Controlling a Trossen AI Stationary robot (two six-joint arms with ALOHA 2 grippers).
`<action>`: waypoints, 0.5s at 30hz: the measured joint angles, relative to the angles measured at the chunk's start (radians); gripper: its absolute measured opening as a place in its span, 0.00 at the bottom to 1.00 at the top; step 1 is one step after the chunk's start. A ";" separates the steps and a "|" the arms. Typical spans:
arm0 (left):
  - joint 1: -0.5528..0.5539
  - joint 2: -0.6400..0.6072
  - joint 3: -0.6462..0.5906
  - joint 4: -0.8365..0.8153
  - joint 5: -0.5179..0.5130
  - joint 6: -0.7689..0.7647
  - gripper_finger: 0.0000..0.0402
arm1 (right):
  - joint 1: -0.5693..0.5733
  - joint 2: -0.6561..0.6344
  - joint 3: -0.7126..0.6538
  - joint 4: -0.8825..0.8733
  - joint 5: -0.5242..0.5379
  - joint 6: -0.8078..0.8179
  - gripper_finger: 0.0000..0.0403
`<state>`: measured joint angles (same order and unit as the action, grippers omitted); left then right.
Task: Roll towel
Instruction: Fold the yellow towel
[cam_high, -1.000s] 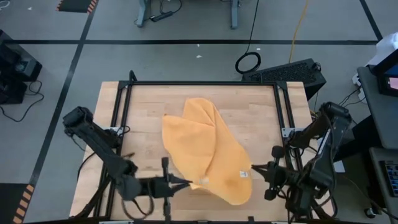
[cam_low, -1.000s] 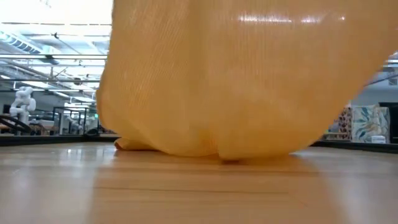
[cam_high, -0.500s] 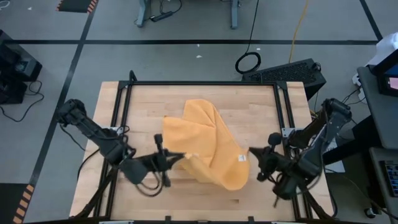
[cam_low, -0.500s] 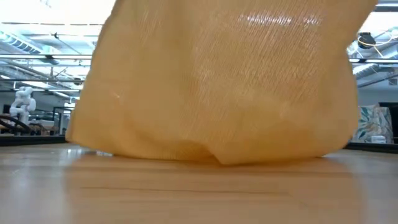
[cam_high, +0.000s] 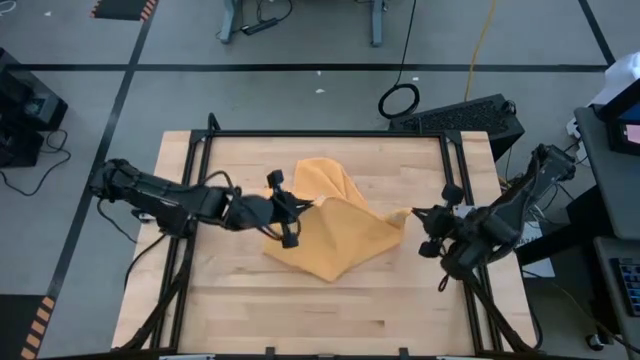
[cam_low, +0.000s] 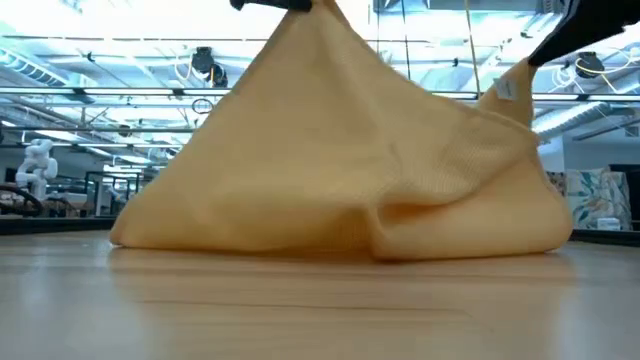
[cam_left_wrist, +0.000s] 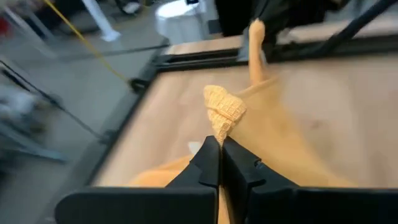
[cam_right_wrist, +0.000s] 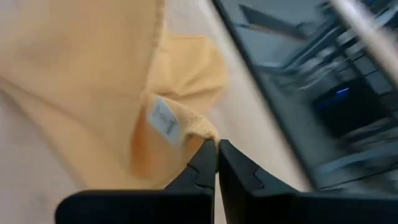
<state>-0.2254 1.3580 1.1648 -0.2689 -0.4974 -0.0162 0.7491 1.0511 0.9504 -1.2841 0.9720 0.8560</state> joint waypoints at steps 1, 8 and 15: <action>0.012 -0.005 0.000 0.007 0.037 -0.053 0.02 | 0.000 -0.024 0.000 0.021 -0.019 0.025 0.00; 0.010 -0.034 0.000 0.019 0.257 -0.408 0.02 | 0.000 -0.167 0.000 0.197 -0.263 0.278 0.00; -0.069 -0.033 0.000 0.029 0.335 -0.605 0.02 | 0.000 -0.263 0.000 0.420 -0.458 0.330 0.00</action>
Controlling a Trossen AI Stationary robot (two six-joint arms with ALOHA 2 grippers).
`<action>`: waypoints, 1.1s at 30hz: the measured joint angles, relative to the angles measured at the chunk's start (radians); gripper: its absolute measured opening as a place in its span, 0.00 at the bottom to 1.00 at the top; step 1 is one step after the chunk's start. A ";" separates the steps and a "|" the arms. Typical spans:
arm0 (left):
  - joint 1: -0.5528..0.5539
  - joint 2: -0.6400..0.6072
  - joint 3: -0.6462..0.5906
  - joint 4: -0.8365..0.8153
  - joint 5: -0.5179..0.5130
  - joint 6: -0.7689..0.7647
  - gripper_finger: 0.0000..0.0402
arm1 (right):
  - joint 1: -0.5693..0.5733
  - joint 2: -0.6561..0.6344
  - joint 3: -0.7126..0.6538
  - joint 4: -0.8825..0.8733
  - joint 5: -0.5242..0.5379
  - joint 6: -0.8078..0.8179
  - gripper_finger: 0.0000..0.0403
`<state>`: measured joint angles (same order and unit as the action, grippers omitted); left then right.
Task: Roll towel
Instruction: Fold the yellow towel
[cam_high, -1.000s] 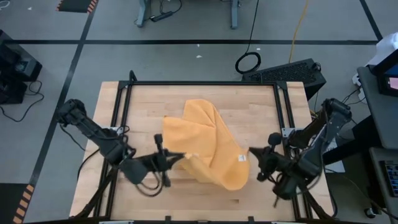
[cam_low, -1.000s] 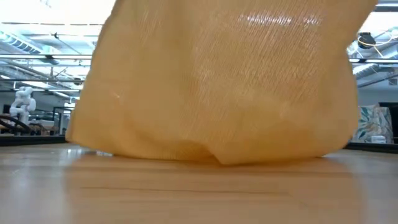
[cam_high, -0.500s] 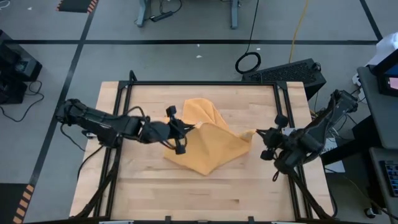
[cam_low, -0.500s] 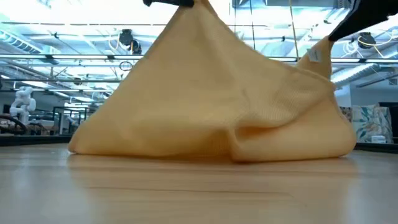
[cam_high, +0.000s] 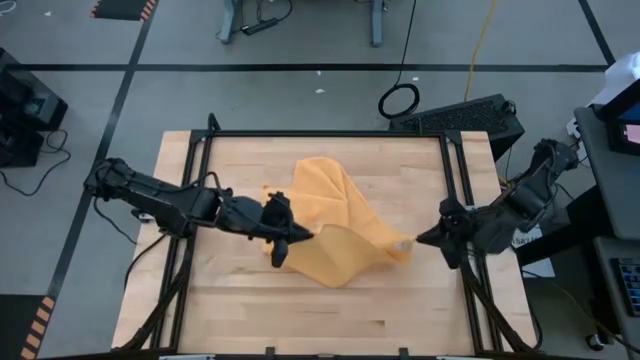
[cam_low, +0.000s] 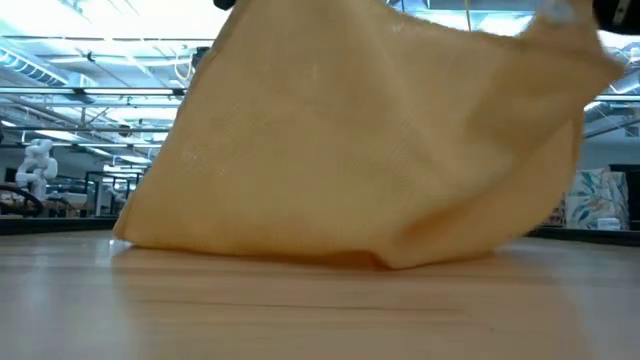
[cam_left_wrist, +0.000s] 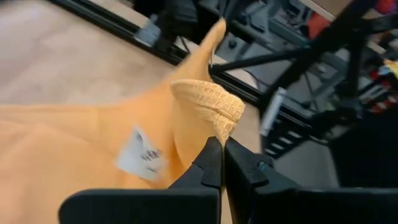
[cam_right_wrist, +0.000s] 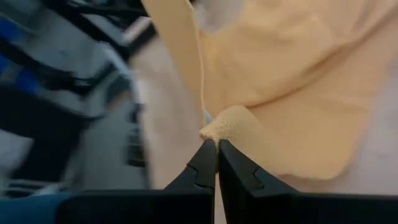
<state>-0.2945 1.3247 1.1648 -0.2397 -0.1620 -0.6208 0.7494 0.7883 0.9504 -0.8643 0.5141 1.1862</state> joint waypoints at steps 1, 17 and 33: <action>-0.013 0.000 0.000 0.000 0.002 -0.012 0.02 | 0.000 -0.011 0.000 0.019 -0.016 -0.001 0.00; -0.166 0.002 0.000 0.230 -0.165 -0.367 0.02 | -0.002 -0.148 0.000 0.024 -0.480 -0.101 0.00; -0.344 0.238 0.002 0.230 -0.318 -0.756 0.02 | -0.002 -0.210 0.000 -0.193 -0.599 -0.042 0.00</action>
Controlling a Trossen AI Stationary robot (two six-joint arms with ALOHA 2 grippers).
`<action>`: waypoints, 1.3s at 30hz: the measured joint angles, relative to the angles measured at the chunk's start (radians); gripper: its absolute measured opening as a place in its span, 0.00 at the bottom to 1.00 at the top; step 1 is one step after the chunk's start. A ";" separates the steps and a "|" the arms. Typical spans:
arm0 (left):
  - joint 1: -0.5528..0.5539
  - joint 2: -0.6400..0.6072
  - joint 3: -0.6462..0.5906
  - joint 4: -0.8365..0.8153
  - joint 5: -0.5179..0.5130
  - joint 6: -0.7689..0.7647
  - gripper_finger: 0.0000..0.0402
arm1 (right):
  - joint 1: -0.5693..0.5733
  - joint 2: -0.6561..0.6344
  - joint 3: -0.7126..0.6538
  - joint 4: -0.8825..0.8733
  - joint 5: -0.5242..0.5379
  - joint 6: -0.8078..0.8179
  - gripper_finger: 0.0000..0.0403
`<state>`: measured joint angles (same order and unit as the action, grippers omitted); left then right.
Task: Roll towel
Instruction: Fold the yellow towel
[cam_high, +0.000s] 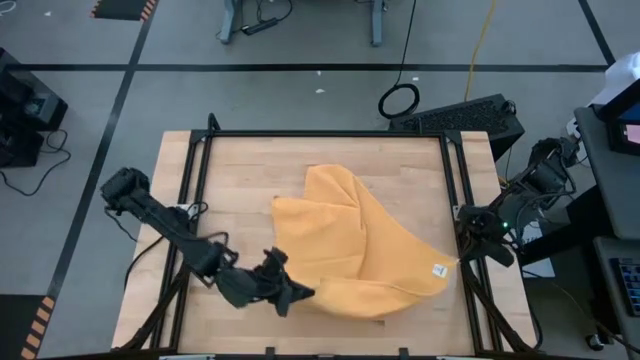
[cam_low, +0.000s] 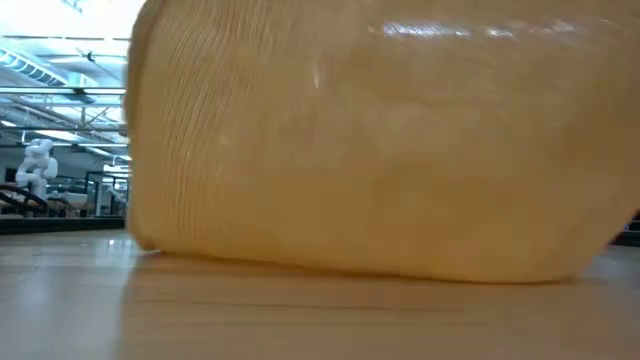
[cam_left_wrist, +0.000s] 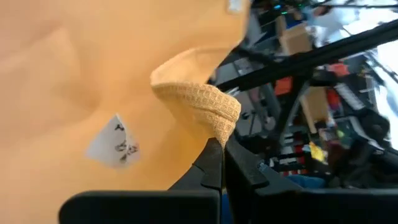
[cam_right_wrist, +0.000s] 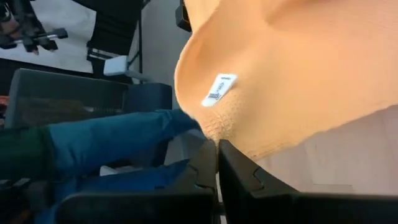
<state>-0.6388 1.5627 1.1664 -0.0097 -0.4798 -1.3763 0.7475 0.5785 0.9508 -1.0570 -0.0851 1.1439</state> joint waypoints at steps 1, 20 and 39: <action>-0.002 0.019 0.000 0.000 0.000 -0.034 0.02 | 0.000 0.000 0.000 -0.002 0.000 -0.001 0.00; 0.063 0.086 -0.001 -0.244 0.247 -0.300 0.22 | -0.002 0.018 0.000 -0.166 0.188 0.029 0.00; 0.608 -0.208 -0.130 -0.927 0.288 -0.271 0.60 | -0.002 0.120 0.000 -0.165 0.187 0.037 0.00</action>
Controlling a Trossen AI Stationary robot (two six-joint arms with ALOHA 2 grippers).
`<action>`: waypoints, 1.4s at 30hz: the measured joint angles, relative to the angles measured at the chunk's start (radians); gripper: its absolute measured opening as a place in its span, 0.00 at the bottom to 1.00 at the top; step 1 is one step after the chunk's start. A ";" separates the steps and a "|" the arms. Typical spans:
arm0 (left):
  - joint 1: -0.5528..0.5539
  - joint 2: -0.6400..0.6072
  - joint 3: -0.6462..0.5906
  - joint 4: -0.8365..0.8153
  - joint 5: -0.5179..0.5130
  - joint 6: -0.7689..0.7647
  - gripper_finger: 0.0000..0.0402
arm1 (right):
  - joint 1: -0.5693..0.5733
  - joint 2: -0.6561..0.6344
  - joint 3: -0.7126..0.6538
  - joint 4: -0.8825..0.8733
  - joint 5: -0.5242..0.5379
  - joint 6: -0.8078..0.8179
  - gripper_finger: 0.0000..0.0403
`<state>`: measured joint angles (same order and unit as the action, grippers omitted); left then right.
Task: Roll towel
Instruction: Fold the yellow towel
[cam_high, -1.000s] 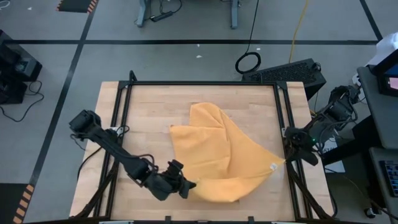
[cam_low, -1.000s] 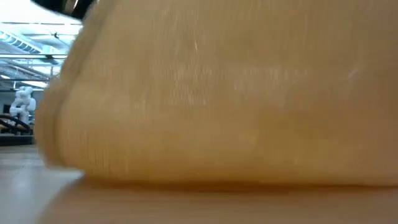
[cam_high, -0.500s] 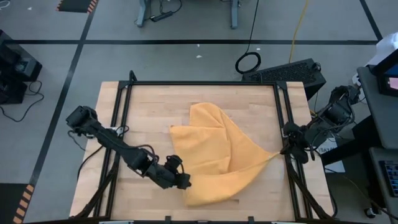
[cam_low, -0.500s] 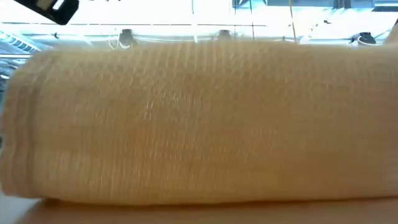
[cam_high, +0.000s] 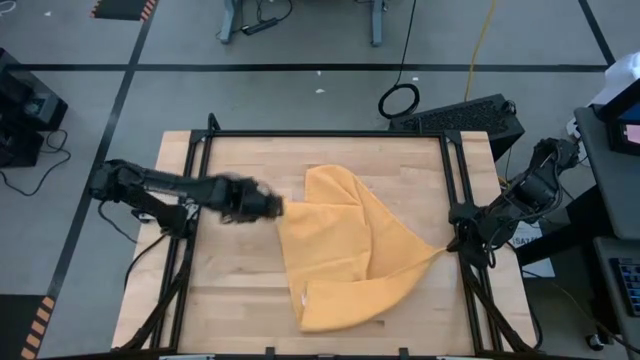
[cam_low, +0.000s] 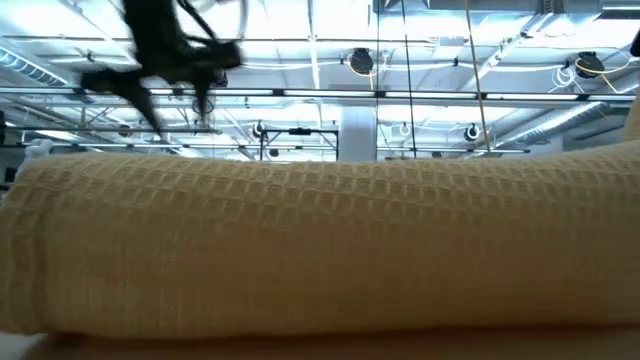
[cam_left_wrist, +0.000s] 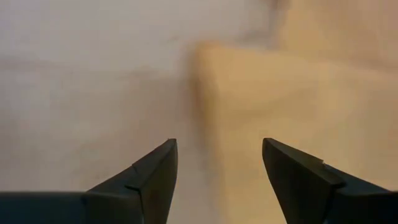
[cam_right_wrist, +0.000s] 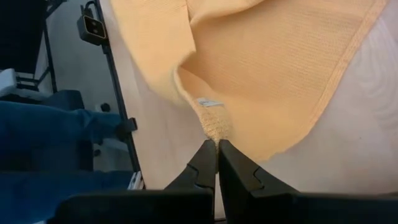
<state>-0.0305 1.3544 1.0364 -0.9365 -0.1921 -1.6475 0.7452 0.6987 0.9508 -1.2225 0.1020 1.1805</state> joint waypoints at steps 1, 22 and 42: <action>0.049 -0.001 -0.028 0.072 0.024 0.054 0.60 | 0.000 0.000 0.000 0.000 -0.001 0.006 0.00; 0.353 0.085 -0.359 0.565 0.297 0.305 0.29 | 0.000 0.000 0.000 -0.002 0.001 0.040 0.00; 0.388 -0.242 -0.178 0.352 -0.202 0.663 0.00 | 0.002 0.007 0.000 -0.009 -0.054 0.218 0.00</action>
<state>0.3573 1.1126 0.8585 -0.5845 -0.3942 -0.9844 0.7475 0.7053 0.9508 -1.2317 0.0475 1.3981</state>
